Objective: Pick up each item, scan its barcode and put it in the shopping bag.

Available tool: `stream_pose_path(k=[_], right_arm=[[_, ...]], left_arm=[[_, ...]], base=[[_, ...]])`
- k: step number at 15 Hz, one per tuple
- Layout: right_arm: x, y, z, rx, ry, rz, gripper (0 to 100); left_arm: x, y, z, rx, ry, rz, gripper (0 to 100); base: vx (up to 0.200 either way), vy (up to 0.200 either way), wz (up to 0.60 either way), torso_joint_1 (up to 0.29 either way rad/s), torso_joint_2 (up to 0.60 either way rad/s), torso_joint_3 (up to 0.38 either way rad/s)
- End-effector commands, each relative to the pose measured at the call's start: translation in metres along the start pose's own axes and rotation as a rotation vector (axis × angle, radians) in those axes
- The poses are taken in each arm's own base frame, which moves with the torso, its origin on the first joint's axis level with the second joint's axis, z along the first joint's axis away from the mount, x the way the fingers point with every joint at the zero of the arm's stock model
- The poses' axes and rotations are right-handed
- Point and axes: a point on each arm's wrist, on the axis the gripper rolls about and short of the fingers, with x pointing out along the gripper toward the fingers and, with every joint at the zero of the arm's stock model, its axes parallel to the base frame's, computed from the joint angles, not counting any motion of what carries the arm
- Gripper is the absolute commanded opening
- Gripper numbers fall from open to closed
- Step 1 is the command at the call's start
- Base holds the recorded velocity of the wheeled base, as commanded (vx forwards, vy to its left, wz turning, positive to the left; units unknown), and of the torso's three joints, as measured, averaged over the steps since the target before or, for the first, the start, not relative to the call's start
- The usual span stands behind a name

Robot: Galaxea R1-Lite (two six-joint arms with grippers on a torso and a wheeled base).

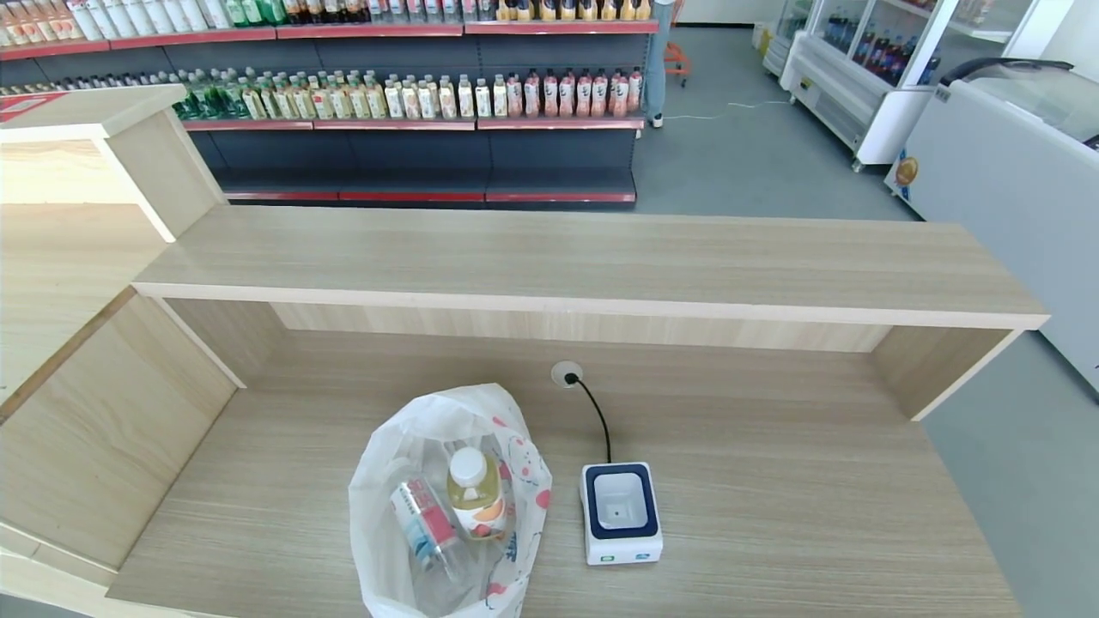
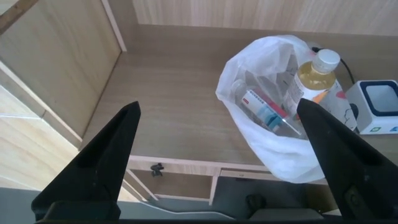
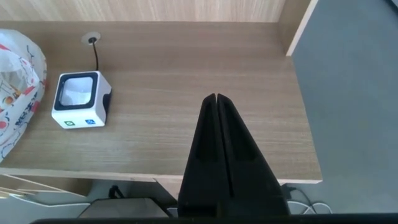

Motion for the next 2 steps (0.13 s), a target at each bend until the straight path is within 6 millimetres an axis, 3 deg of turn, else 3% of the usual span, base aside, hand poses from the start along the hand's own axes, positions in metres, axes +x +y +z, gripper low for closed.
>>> stream_pose_path(k=[1,2], right_arm=[[0.0002,0.0000,0.0000,-0.002,0.002,0.000,0],[0.0002,0.0000,0.0000,-0.005,0.002,0.002,0]], left_arm=[[0.0000,0.0000,0.0000,0.000,0.000,0.001,100],[0.0000,0.0000,0.0000,0.000,0.000,0.001,100]], base=[[0.000,0.000,0.00,0.000,0.00,0.000],[0.000,0.000,0.00,0.000,0.00,0.000]])
